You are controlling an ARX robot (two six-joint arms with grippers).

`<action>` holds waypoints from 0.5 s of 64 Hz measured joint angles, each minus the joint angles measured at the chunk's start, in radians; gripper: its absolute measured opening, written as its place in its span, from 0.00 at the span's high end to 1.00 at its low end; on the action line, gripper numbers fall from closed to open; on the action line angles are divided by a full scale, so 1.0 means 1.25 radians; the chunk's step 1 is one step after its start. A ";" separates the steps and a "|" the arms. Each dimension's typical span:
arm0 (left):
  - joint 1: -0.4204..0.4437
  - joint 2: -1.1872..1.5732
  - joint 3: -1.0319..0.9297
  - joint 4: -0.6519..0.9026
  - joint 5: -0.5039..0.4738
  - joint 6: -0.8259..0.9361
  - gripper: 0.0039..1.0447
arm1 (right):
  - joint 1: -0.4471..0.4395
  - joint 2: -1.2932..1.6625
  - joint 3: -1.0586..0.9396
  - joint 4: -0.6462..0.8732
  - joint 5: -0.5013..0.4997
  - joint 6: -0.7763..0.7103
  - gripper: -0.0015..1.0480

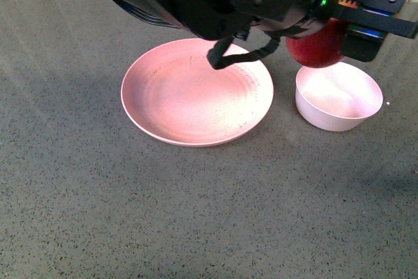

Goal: Move apple from plate to bowl

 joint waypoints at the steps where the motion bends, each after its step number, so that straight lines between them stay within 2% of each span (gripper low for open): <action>1: -0.004 0.006 0.005 -0.002 0.002 0.000 0.32 | 0.000 0.000 0.000 0.000 0.000 0.000 0.09; 32: -0.023 0.115 0.112 -0.032 0.002 -0.007 0.32 | 0.000 0.000 0.000 0.000 0.000 0.000 0.09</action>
